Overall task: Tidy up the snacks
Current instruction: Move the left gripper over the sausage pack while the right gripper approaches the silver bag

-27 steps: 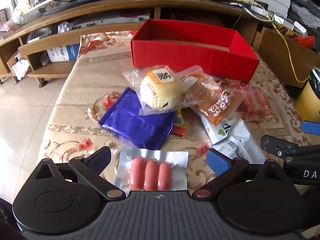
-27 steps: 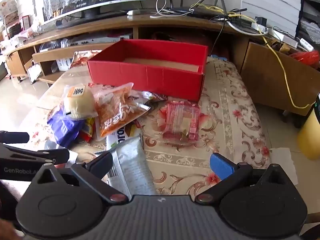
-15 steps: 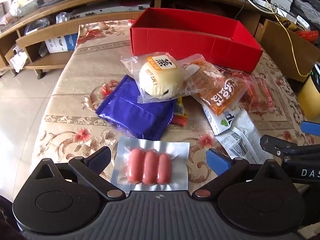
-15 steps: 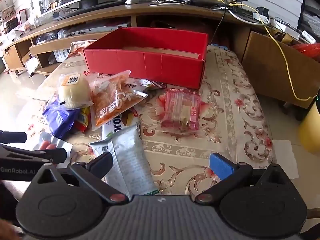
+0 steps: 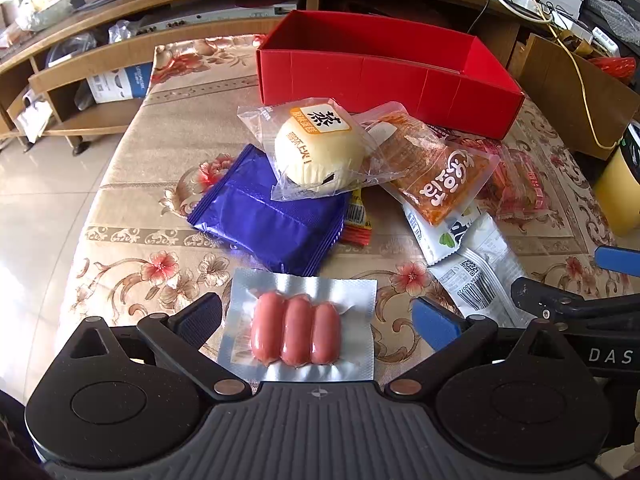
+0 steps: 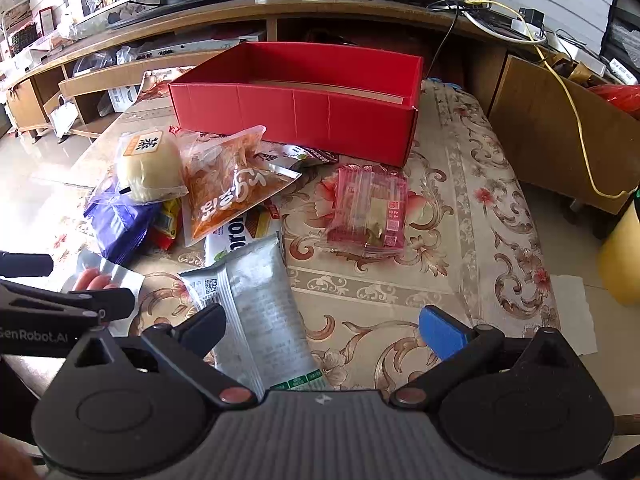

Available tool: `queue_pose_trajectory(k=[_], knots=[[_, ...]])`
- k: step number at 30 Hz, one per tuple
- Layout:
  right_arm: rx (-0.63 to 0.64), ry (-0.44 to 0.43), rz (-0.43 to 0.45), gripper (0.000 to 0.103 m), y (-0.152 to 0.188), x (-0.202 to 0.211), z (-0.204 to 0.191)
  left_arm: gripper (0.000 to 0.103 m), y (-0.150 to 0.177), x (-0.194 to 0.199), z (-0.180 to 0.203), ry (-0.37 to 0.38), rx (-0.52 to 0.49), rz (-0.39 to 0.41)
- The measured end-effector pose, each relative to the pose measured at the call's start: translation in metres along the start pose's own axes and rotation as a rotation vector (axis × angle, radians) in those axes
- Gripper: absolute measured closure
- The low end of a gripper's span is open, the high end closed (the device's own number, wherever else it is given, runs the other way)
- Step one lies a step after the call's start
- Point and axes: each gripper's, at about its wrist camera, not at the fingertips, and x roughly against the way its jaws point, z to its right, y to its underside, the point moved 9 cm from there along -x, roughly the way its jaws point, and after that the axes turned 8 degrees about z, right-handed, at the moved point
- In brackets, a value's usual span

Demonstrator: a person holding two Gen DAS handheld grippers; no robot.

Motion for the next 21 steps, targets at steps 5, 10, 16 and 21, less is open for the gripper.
queue_pose_trajectory(k=[5, 10, 16, 21], knots=[[-0.001, -0.001, -0.002, 0.002, 0.0007, -0.0003, -0.0004, 0.001, 0.0007, -0.0002, 0.0004, 0.0, 0.001, 0.001], [0.0, -0.003, -0.011, 0.002, 0.0026, -0.0021, -0.001, 0.001, 0.0022, -0.001, -0.0002, -0.001, 0.0, -0.003], [0.003, -0.007, -0.024, 0.002, 0.0046, -0.0041, -0.0019, 0.002, 0.0035, -0.0019, -0.0007, -0.002, 0.001, -0.008], [0.008, -0.01, -0.037, 0.002, 0.0065, -0.0061, -0.0025, 0.002, 0.0032, -0.0026, -0.0012, -0.006, 0.0, -0.016]])
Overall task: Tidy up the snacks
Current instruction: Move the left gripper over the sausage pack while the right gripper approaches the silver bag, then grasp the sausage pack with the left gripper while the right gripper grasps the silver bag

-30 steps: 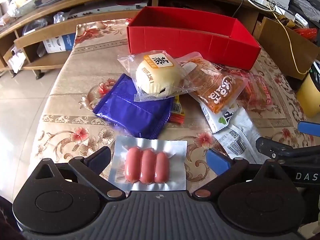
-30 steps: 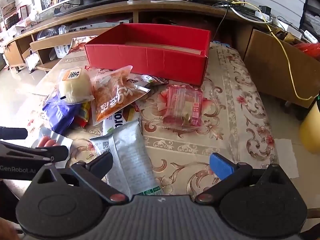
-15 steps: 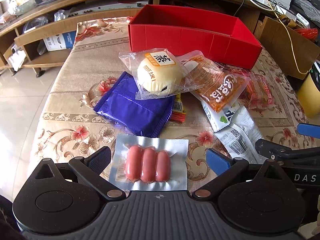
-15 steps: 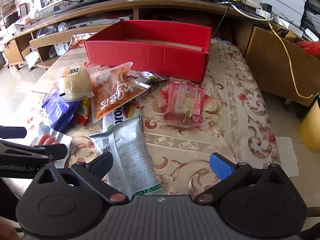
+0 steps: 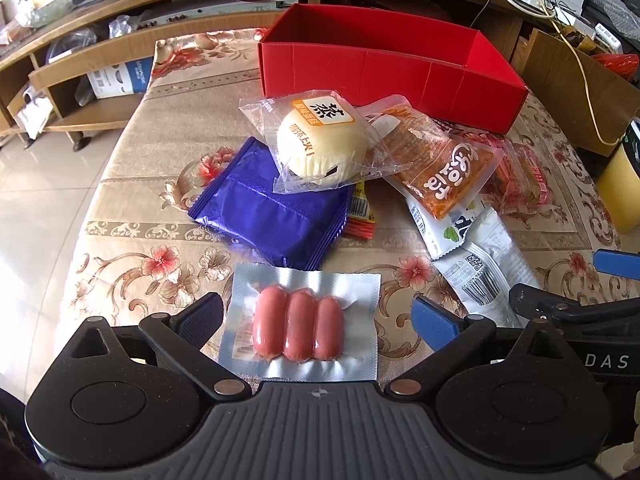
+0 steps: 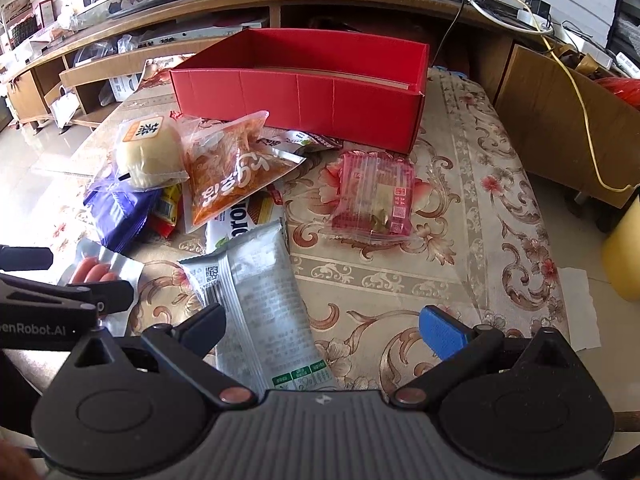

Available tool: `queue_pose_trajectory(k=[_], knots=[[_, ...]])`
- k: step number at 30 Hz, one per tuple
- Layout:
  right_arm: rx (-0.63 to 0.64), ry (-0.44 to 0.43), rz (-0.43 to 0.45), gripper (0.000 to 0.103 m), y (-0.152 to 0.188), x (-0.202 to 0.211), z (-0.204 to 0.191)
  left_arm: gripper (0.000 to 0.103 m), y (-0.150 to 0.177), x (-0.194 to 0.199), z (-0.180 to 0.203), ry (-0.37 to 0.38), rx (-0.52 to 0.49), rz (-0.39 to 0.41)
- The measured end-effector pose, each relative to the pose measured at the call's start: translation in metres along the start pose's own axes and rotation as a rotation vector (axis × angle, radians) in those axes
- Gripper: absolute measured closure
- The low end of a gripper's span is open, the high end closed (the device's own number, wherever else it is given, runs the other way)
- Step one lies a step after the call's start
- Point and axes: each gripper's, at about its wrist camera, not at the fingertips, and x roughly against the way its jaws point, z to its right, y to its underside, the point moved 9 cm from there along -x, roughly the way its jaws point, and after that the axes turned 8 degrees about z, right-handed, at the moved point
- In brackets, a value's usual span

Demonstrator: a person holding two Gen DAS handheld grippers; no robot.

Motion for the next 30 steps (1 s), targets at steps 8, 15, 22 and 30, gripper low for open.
queue_pose_trajectory(k=[8, 15, 22, 30], knots=[[0.019, -0.008, -0.027, 0.002, 0.004, -0.006, -0.003, 0.002, 0.002, -0.003, -0.001, 0.001, 0.005, -0.017], [0.041, -0.029, -0.035, 0.002, 0.003, -0.011, -0.008, 0.002, 0.004, -0.006, -0.005, -0.003, 0.017, -0.035], [0.077, -0.07, -0.051, 0.002, 0.003, -0.012, -0.014, 0.001, 0.005, -0.008, -0.013, -0.013, 0.036, -0.046], [0.172, -0.17, -0.091, 0.002, 0.004, -0.019, -0.03, 0.001, 0.01, -0.014, -0.018, -0.022, 0.03, -0.072]])
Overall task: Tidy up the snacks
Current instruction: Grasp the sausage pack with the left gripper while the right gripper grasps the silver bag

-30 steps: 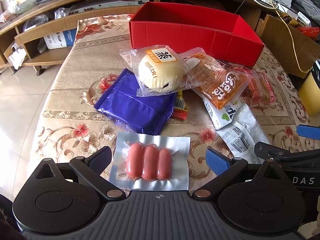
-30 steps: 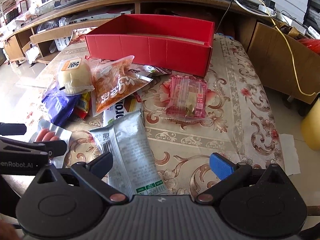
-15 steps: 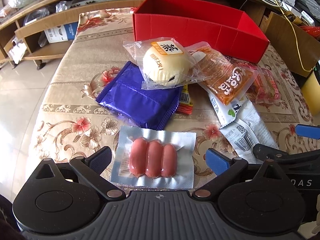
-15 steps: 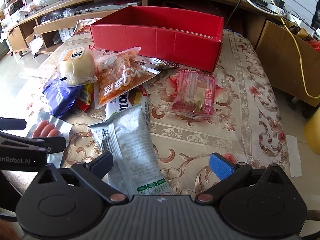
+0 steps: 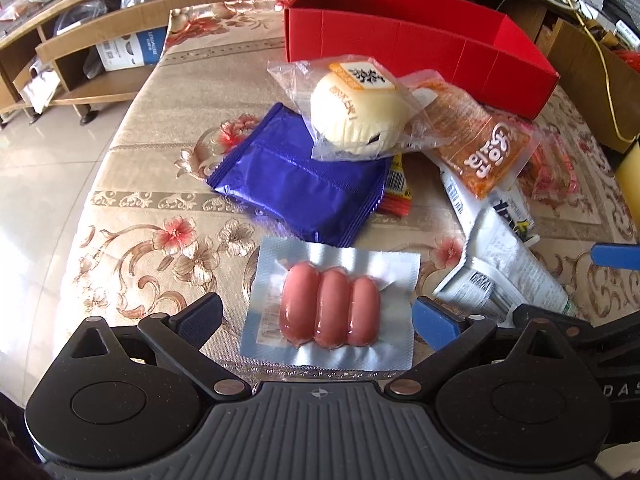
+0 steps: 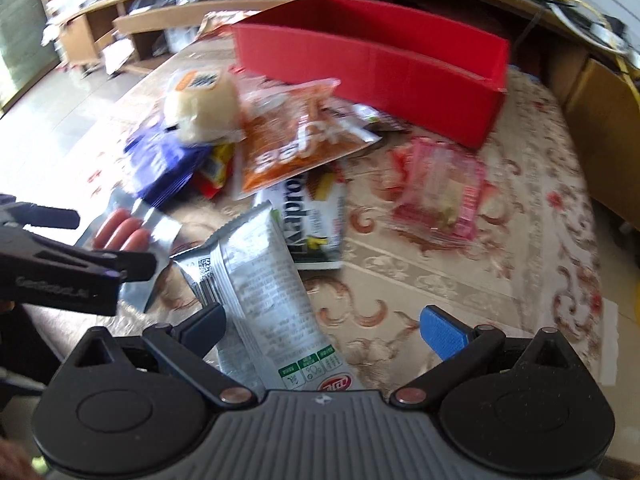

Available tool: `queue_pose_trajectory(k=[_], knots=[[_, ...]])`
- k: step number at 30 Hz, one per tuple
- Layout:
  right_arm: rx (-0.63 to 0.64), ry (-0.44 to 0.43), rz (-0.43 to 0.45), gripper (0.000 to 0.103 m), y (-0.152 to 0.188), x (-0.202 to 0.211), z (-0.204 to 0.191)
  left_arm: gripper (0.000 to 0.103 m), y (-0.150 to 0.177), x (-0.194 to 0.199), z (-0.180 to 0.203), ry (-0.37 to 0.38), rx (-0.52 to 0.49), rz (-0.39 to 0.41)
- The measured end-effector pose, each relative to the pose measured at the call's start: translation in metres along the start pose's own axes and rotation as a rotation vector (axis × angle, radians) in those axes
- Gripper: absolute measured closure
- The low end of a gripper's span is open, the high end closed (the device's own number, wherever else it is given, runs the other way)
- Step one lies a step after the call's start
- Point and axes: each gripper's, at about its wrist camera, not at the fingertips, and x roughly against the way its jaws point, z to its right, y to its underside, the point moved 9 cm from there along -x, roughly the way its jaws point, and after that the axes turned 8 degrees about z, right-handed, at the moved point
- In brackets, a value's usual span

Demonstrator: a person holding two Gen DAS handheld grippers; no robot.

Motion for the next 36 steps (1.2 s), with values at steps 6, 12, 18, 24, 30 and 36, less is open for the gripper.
queue_pose_trajectory(k=[6, 12, 18, 24, 30, 36], knots=[[0.036, -0.054, 0.004, 0.001, -0.007, -0.001, -0.001, 0.001, 0.001, -0.005, 0.0, -0.003, -0.01, -0.017], [0.116, -0.133, -0.033, 0.001, -0.001, -0.004, -0.014, 0.0, 0.001, -0.007, -0.001, 0.003, -0.005, -0.023], [0.196, -0.126, -0.072, 0.001, 0.003, -0.02, -0.024, 0.0, 0.0, -0.008, -0.001, 0.009, -0.009, -0.025], [0.142, -0.108, -0.08, 0.001, 0.001, -0.023, -0.018, 0.0, -0.002, -0.01, -0.005, 0.013, 0.001, -0.026], [0.142, -0.083, -0.074, 0.015, -0.001, -0.021, -0.013, 0.0, -0.001, -0.009, -0.009, 0.007, 0.012, -0.023], [0.094, -0.086, -0.042, 0.053, -0.006, -0.01, -0.002, 0.0, 0.0, -0.011, 0.001, 0.003, -0.033, -0.033]])
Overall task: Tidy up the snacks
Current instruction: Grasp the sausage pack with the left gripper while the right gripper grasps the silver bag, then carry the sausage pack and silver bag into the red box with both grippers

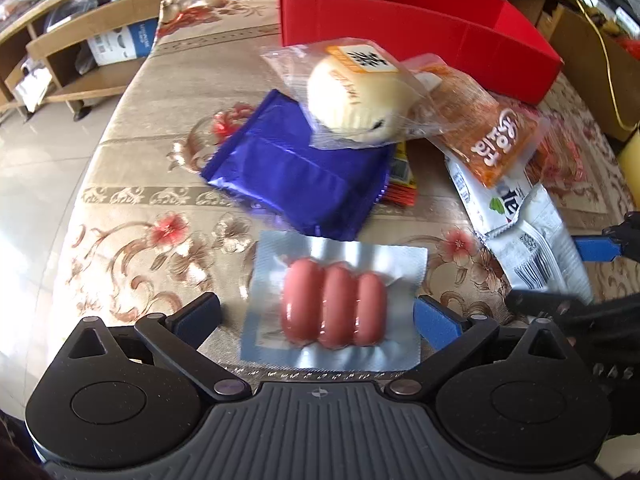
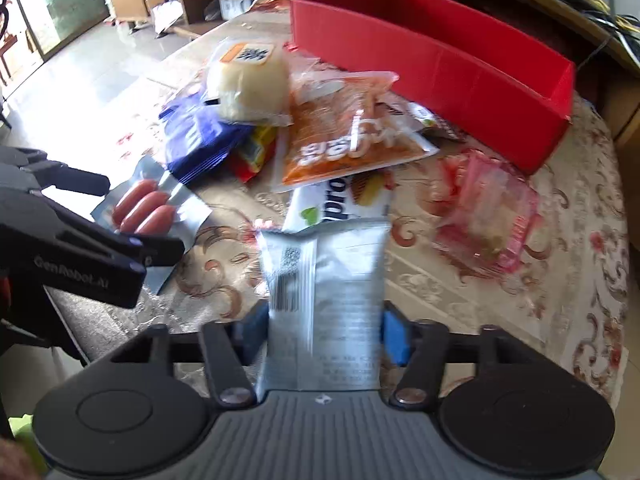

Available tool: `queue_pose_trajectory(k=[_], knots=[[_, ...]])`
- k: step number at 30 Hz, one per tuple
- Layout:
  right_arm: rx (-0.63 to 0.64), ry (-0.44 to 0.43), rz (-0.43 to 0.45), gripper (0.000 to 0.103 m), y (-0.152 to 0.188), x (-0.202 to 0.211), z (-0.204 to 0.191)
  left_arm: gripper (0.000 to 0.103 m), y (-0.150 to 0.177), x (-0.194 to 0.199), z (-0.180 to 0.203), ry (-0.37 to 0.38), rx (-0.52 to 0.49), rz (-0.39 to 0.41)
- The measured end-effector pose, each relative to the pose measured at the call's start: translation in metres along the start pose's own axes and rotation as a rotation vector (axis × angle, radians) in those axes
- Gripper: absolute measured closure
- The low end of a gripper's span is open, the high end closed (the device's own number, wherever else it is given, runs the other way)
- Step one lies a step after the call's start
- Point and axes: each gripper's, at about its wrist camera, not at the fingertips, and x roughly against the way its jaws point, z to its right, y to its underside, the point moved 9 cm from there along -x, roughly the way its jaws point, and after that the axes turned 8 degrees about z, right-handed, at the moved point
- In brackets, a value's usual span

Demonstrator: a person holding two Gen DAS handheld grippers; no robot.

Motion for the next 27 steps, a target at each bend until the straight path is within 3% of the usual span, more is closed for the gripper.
queue_pose_trajectory(k=[3, 7, 11, 16, 21, 27], knots=[[-0.011, -0.007, 0.006, 0.055, 0.0, 0.002, 0.003, 0.0, -0.002, -0.005, 0.008, -0.021, -0.044, 0.006], [-0.034, -0.023, 0.007, 0.058, 0.002, 0.005, 0.005, 0.0, -0.002, -0.005, 0.005, -0.019, -0.03, -0.004], [-0.039, -0.022, 0.014, 0.059, 0.001, 0.005, 0.003, 0.01, -0.003, -0.001, 0.003, -0.017, -0.02, 0.002], [-0.056, -0.017, 0.048, 0.059, -0.003, 0.015, 0.004, 0.011, -0.004, 0.001, -0.001, -0.015, 0.007, 0.002], [-0.079, -0.006, 0.092, 0.06, -0.011, 0.027, 0.01, 0.019, -0.01, 0.013, 0.002, -0.003, 0.016, 0.026], [-0.083, -0.004, 0.114, 0.06, -0.015, 0.036, 0.009, 0.021, -0.005, 0.015, -0.002, -0.034, 0.006, 0.024]])
